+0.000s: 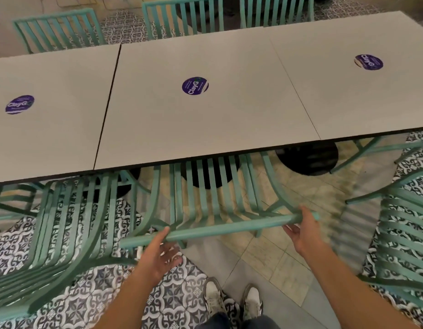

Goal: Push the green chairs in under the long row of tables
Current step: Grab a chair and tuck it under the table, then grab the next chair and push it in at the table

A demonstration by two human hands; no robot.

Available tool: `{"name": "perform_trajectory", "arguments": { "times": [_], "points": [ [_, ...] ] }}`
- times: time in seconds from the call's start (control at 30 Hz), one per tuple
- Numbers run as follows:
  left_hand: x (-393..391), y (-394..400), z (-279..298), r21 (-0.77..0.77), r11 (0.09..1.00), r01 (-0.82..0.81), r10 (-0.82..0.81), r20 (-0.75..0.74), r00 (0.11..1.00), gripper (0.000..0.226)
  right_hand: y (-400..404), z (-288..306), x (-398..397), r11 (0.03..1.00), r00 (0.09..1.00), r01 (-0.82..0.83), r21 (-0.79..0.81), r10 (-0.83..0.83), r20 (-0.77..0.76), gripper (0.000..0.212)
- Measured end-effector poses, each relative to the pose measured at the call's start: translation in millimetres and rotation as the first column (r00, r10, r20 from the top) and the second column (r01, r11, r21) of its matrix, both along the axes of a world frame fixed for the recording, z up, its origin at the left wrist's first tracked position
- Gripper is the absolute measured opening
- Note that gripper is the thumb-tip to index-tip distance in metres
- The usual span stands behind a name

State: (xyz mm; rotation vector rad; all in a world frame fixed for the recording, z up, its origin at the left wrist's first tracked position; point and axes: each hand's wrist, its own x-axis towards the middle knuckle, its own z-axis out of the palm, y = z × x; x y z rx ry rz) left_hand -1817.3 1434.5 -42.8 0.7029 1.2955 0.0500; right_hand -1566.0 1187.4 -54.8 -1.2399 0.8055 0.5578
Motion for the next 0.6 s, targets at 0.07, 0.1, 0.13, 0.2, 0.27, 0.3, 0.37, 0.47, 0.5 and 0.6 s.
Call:
{"name": "perform_trajectory", "arguments": {
  "times": [0.07,0.1,0.13,0.2,0.27,0.3,0.37,0.47,0.5,0.6],
  "points": [
    [11.6,-14.5,-1.3,-0.030,0.985,0.168,-0.168,-0.007,0.986,0.054,-12.3,-0.1,-4.6,0.994,0.994,-0.080,-0.069,0.085,0.067,0.057],
    [20.3,-22.4,-0.8,-0.045,0.968,0.246,-0.247,-0.004,0.969,0.059,-20.0,-0.3,-7.0,0.987,0.987,-0.114,-0.113,0.126,0.103,0.064],
    [29.1,-30.3,-0.5,-0.051,0.945,0.322,-0.322,0.004,0.947,0.060,-27.6,1.5,-10.2,0.976,0.976,-0.143,-0.164,0.166,0.139,0.069],
    [49.8,-51.7,2.5,-0.038,0.875,0.483,-0.483,0.020,0.876,0.059,-45.5,5.3,-15.9,0.934,0.945,-0.198,-0.298,0.262,0.195,0.072],
    [70.5,-78.8,11.2,-0.006,0.775,0.632,-0.631,0.031,0.775,0.058,-67.4,10.0,-19.9,0.853,0.898,-0.264,-0.451,0.388,0.208,0.070],
    [81.7,-94.0,17.8,0.020,0.725,0.688,-0.689,0.040,0.724,0.056,-81.2,11.4,-19.6,0.807,0.864,-0.286,-0.517,0.450,0.225,0.069],
    [107.6,-128.1,35.2,0.125,0.614,0.779,-0.787,0.022,0.617,0.043,-114.7,15.3,-16.4,0.731,0.795,-0.306,-0.610,0.549,0.260,0.069],
    [147.9,-177.4,65.2,0.417,0.337,0.844,-0.901,-0.118,0.418,0.017,-164.7,25.8,-11.4,0.552,0.679,-0.340,-0.762,0.704,0.207,0.067],
    [165.3,-203.5,74.6,0.508,0.198,0.838,-0.925,-0.186,0.331,0.018,-192.2,33.1,-11.3,0.501,0.654,-0.329,-0.801,0.732,0.189,0.065],
    [208.0,-266.5,88.0,0.624,-0.238,0.744,-0.902,-0.426,0.068,0.029,-261.6,55.6,-11.5,0.352,0.569,-0.299,-0.887,0.812,0.130,0.061]
  ]
}}
